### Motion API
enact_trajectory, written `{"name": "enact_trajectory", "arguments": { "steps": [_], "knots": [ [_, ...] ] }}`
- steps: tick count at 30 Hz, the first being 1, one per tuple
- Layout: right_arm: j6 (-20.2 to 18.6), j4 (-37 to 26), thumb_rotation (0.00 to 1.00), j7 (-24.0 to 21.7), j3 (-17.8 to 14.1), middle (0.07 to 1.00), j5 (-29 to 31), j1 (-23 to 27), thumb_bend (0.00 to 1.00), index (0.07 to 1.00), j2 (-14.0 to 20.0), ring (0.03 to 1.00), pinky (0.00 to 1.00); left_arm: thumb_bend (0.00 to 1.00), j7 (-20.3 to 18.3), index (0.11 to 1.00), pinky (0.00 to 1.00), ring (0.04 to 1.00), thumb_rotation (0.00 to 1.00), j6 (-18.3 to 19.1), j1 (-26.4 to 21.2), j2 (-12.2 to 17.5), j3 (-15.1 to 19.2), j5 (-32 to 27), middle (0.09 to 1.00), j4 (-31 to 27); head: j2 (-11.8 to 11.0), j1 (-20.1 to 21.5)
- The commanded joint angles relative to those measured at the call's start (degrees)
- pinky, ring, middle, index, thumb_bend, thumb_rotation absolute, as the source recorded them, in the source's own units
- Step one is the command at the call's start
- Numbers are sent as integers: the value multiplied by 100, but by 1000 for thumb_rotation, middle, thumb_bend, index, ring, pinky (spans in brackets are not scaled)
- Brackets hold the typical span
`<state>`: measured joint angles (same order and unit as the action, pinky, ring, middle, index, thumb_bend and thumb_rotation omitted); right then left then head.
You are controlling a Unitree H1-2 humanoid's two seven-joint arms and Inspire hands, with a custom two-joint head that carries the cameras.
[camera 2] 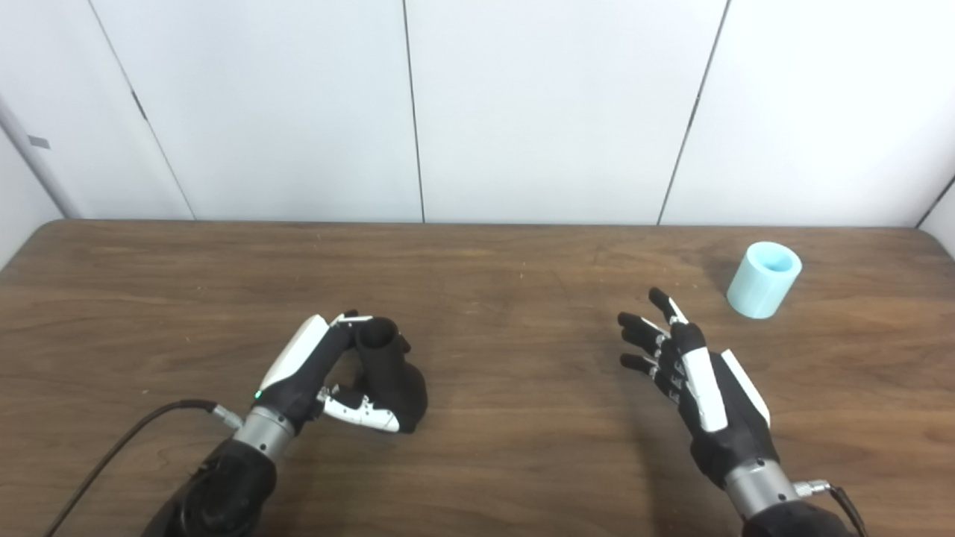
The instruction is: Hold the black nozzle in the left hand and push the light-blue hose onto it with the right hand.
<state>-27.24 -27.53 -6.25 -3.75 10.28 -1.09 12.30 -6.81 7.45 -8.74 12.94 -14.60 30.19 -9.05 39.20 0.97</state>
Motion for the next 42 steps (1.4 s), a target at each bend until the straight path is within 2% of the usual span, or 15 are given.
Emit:
{"name": "enact_trajectory", "arguments": {
  "steps": [1,6,10,12,19,23,24,26,29,32,34,38,42],
  "knots": [
    [57,-182,1000,39,-50,864,45,186,598,998,39,892,804,503,-70,488,1000,448,0,14,46,-55,-139,169,491,-183,1,1],
    [42,-216,1000,71,-61,863,64,235,607,998,80,890,803,502,-200,489,1000,426,0,135,130,-168,-451,404,504,-337,91,45],
    [38,-259,1000,105,-84,863,82,265,610,997,115,889,799,503,-257,491,1000,427,0,92,161,-185,-624,553,501,-355,122,106],
    [37,-271,1000,131,-105,864,91,306,615,996,127,886,796,502,-267,488,1000,479,0,1,171,-168,-699,610,480,-339,144,146],
    [36,-347,1000,208,-191,858,177,381,624,991,196,876,795,500,-338,482,1000,518,0,7,229,-186,-823,679,469,-344,164,278],
    [36,-383,1000,318,-264,859,259,585,574,976,396,872,814,500,-375,480,1000,522,0,30,270,-160,-840,687,469,-377,168,474],
    [37,-366,966,339,-281,861,251,652,538,969,456,869,810,500,-372,480,1000,522,0,17,277,-151,-837,678,469,-373,160,547],
    [38,-312,829,372,-313,862,183,772,507,955,589,866,796,500,-343,480,1000,523,0,-36,293,-143,-824,649,469,-343,135,598],
    [34,-252,586,451,-294,845,-116,948,569,904,797,854,762,499,-272,482,1000,526,0,-145,334,-155,-793,597,466,-265,43,694],
    [37,-148,402,526,-242,830,-634,1135,646,833,995,825,688,499,-231,488,1000,529,0,-248,385,-161,-757,564,462,-197,-35,915],
    [59,9,337,535,-153,816,-1154,1322,686,800,1188,796,650,499,-220,488,1000,530,0,-309,414,-144,-728,536,462,-172,-101,1193],
    [152,446,261,498,43,802,-2078,1714,724,772,1607,775,708,499,-210,481,1000,530,0,-462,444,-82,-638,489,469,-116,-170,1539],
    [80,894,208,390,455,809,-3197,2152,749,772,2086,793,699,499,-187,480,1000,528,0,-623,479,0,-564,456,470,-57,-284,1947]
  ]
}}
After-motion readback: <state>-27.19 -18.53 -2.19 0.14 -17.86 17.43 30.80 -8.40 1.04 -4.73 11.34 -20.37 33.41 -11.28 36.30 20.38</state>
